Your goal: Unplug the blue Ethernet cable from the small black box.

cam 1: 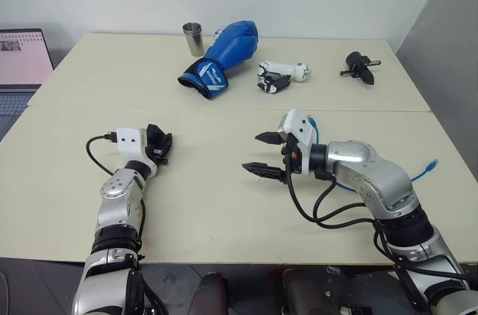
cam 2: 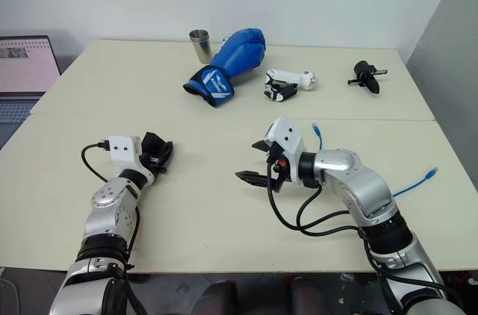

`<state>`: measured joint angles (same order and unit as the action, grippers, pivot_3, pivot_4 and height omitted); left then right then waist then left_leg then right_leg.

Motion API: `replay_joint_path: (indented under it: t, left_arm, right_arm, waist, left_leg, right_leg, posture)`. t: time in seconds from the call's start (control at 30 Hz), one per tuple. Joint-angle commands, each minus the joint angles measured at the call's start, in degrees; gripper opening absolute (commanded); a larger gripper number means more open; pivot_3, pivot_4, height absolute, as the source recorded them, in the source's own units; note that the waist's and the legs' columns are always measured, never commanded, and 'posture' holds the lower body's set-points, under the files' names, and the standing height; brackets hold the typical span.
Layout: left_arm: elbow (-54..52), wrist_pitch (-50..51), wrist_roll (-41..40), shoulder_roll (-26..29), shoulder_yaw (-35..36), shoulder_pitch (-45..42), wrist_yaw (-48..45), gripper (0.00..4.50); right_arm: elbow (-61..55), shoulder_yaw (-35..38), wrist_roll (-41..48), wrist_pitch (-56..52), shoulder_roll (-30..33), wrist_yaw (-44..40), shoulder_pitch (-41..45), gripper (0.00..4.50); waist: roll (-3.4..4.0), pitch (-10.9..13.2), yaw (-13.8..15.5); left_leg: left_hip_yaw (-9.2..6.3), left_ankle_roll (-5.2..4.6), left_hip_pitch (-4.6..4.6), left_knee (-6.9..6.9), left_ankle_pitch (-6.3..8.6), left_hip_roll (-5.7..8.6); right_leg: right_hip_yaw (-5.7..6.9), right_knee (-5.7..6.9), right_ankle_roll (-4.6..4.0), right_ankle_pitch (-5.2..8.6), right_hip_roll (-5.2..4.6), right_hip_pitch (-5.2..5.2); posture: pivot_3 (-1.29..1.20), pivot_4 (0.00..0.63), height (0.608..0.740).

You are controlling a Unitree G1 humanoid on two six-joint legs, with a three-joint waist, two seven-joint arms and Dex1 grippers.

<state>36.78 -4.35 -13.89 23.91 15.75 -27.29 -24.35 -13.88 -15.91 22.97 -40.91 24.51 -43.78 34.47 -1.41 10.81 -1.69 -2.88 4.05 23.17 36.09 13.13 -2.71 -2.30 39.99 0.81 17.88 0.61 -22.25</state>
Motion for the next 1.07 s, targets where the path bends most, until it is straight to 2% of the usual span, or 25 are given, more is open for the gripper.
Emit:
replay_joint_path:
  t: [0.03, 0.17, 0.3, 0.4, 0.6, 0.87, 1.07]
  left_arm:
    - [-0.22, -0.81, -0.75, 0.61, 1.32, 0.56, -0.02, 3.7]
    - [-3.59, -0.2, -0.27, 1.46, 1.15, 2.76, -0.24, 4.48]
    - [-13.19, 4.19, -0.35, 3.11, 1.23, 8.81, 0.04, 4.48]
    - [-24.53, 12.23, -1.96, 6.16, 2.52, 15.85, -0.59, 4.48]
    - [-42.38, 23.89, -9.33, 14.7, 5.8, 27.23, -9.52, 4.48]
    - [-49.18, 31.5, -15.52, 26.1, 6.55, 26.44, -22.1, 4.48]
    - [-48.41, 35.3, -18.49, 29.53, 6.85, 25.16, -27.39, 4.48]
  right_arm:
    - [-1.84, 0.35, -0.12, 0.21, -0.05, -0.5, 0.89, 4.36]
    - [-1.85, 0.28, -0.35, 0.27, 0.04, -0.68, 0.85, 4.36]
    - [-3.01, 0.89, 0.05, -0.39, 0.65, -0.48, -0.35, 4.36]
    - [-5.19, 2.35, 0.88, -1.07, 1.89, -0.22, -2.96, 4.36]
    - [-10.24, 6.48, 2.78, -0.41, 7.55, -2.56, -9.91, 4.36]
    - [-9.83, 16.95, 9.26, 1.37, 16.96, -11.42, -12.65, 4.36]
    - [-7.16, 20.41, 12.02, 0.85, 20.43, -14.54, -11.46, 4.36]
  waist:
    - [0.0, 0.0, 0.0]
    - [0.0, 0.0, -0.07]
    - [0.0, 0.0, -0.5]
    - [-0.01, 0.0, -0.55]
    - [-0.01, 0.01, -0.2]
    - [-0.06, 0.05, -0.09]
    - [-0.04, 0.06, -0.6]
  left_leg:
    - [0.0, 0.0, 0.0, 0.0, 0.0, 0.0]
    - [0.0, 0.0, 0.0, 0.0, 0.0, 0.0]
    - [0.06, 0.0, -0.05, -0.02, 0.0, -0.03]
    - [0.02, 0.0, -0.05, -0.03, 0.0, -0.06]
    - [0.01, 0.01, -0.1, -0.05, 0.0, -0.05]
    - [0.05, 0.0, -0.25, -0.05, 0.0, -0.03]
    - [0.11, -0.01, -0.23, -0.12, 0.01, -0.1]
  right_leg:
    - [0.0, 0.0, 0.0, 0.0, 0.0, 0.0]
    - [-0.01, 0.0, 0.0, 0.0, 0.0, 0.0]
    - [-0.09, 0.0, 0.0, 0.0, 0.0, 0.0]
    - [-0.06, 0.0, 0.0, 0.0, 0.01, 0.0]
    - [-0.13, 0.01, -0.01, 0.01, -0.06, 0.04]
    - [-0.09, -0.05, 0.3, 0.19, -0.02, 0.2]
    - [-0.16, -0.06, 0.27, 0.21, 0.07, 0.11]
  posture:
    - [0.0, 0.15, 0.74]
    - [0.0, 0.15, 0.74]
    - [0.0, 0.15, 0.74]
    - [0.0, 0.15, 0.74]
    - [0.0, 0.15, 0.74]
    - [0.0, 0.15, 0.74]
    - [0.0, 0.15, 0.74]
